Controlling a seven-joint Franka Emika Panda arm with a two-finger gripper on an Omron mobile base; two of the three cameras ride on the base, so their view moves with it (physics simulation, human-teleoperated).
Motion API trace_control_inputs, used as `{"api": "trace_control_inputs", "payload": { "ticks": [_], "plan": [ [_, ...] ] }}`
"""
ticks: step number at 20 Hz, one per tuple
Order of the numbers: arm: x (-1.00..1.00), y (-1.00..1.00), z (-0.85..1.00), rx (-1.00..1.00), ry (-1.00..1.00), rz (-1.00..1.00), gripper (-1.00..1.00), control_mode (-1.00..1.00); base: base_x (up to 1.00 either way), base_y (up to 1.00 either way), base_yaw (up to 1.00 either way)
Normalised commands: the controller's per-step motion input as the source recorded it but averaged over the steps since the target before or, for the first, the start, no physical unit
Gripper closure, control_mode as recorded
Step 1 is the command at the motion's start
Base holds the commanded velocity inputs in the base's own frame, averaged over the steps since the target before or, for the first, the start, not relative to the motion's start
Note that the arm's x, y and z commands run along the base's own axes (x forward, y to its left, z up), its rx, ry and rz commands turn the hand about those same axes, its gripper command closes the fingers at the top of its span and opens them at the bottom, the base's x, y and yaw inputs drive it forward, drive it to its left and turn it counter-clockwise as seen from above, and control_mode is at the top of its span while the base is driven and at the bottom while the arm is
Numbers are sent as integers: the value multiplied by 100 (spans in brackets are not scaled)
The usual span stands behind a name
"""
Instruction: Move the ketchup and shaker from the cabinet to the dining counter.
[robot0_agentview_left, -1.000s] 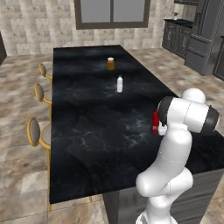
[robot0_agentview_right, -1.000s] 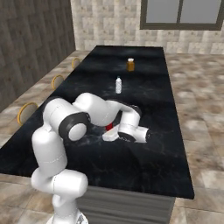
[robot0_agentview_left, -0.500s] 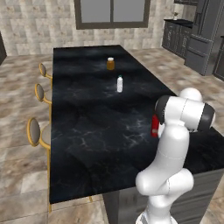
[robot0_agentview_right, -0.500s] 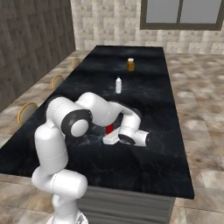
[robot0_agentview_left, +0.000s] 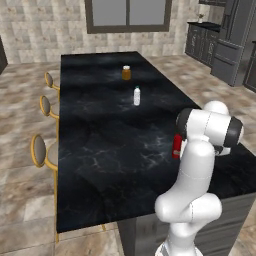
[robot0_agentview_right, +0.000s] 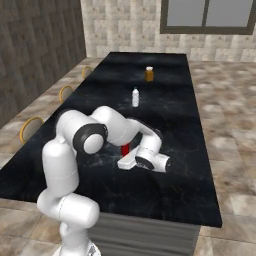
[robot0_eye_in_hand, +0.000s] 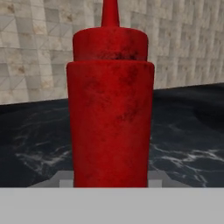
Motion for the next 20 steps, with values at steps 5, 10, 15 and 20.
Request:
{"api": "trace_control_inputs", "payload": {
  "ticks": [5, 10, 15, 20],
  "plan": [
    [0, 0, -10, 1, -6, 0, 100, -100, 0, 0, 0],
    [3, 0, -7, 0, 0, 0, 100, -100, 0, 0, 0],
    [4, 0, -10, 0, 0, 0, 100, -100, 0, 0, 0],
    [0, 0, -12, 0, 0, 0, 100, -100, 0, 0, 0]
  ]
}}
